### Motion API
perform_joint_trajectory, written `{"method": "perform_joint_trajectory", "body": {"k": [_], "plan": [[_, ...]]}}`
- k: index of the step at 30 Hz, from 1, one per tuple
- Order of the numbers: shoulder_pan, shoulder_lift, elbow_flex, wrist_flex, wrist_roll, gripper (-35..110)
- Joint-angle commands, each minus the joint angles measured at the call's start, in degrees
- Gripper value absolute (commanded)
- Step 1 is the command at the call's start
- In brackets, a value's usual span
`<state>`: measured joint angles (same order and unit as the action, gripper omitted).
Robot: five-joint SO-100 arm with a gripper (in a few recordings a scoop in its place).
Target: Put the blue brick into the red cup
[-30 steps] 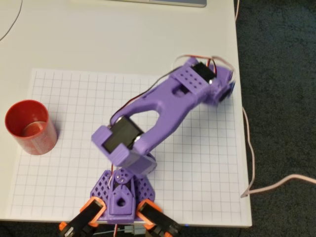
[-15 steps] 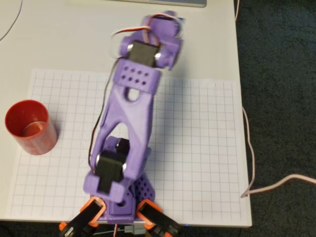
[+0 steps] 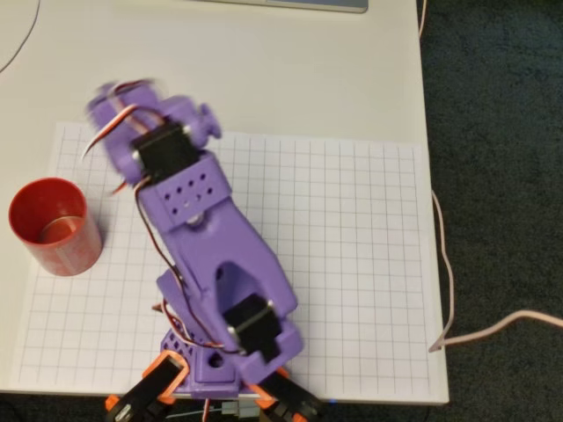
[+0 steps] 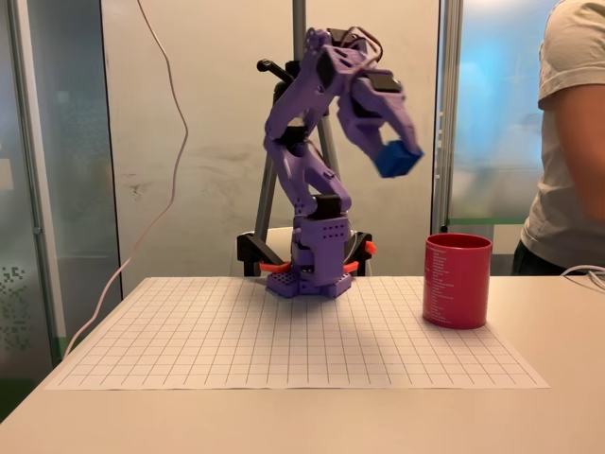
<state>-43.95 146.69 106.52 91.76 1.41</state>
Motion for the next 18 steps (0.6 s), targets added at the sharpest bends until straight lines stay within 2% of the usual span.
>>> {"method": "perform_joint_trajectory", "body": {"k": [1,5,9,18], "plan": [[-13.1,-3.2,-2.1,2.2,2.3,0],[-17.2,-11.9,-2.8,-1.1,3.4,0],[-17.1,-21.0,-5.0,-5.8,4.1,0],[-19.2,-24.6,-6.9,-3.4,5.6,0]]}}
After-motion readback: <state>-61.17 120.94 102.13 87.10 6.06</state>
